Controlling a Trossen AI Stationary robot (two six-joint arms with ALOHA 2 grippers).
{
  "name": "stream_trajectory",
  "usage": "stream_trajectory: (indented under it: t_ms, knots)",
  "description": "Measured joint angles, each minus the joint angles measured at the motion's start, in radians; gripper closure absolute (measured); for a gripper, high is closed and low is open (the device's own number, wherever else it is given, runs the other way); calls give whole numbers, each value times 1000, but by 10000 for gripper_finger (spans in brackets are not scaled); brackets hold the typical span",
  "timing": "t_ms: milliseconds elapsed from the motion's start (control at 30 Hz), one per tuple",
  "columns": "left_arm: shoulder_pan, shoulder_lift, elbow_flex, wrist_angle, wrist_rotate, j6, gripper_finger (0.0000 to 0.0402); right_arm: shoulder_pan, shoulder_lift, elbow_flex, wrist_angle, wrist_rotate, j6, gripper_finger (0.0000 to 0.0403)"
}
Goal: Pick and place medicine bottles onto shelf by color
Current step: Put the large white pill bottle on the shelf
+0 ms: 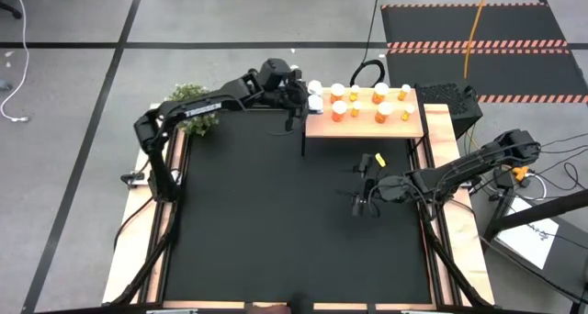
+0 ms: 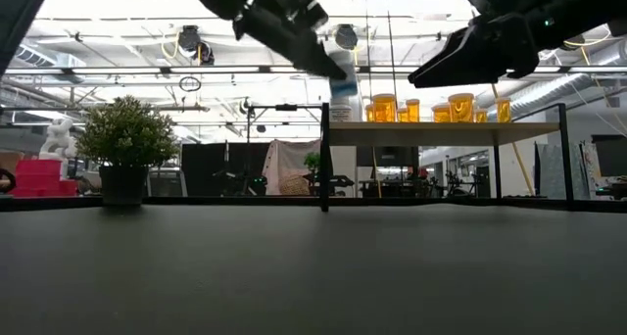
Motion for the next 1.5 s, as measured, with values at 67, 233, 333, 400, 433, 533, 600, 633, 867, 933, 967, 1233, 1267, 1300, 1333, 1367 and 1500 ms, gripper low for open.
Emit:
stream_trajectory:
  t_ms: [67,233,333,400,433,533,600,633,867,933,967,1233,1267,1300,1333,1367,1500]
  knots:
    - [11,26,5,4,1,3,232,0,0,0,-4,0,-9,124]
    - [23,70,5,4,11,11,231,-3,0,0,-4,1,-26,124]
    - [23,87,5,0,22,13,231,-11,0,0,-4,0,-28,124]
    - [22,99,5,-1,39,20,231,-16,0,0,-4,0,-28,124]
    - [22,102,5,-4,45,19,231,-19,0,0,-4,0,-28,124]
    - [22,108,5,11,55,16,231,-23,0,0,-4,0,-26,124]
    - [24,108,5,10,56,8,231,-24,0,0,-4,0,-25,124]
    - [25,108,5,10,56,8,231,-24,0,0,-3,0,-24,124]
    - [34,108,5,10,56,-16,231,-24,0,0,-4,-1,-21,124]
    - [39,110,5,3,56,-16,231,-24,0,0,-4,-1,-21,124]
    - [40,113,5,3,56,-15,231,-24,0,0,-4,-1,-21,124]
    - [40,117,5,-3,56,-10,221,-24,0,0,-4,-1,-21,124]
    - [40,117,5,-3,58,-9,217,-24,0,0,-4,-1,-21,124]
    - [40,117,5,-3,61,-7,211,-24,0,0,-4,-1,-21,124]
    - [41,117,5,-4,62,-7,205,-24,0,0,-4,-1,-21,124]
    - [41,117,5,-3,62,-8,200,-24,0,0,-4,-1,-21,124]
    - [41,117,5,-4,62,-10,182,-24,0,0,-4,-1,-21,124]
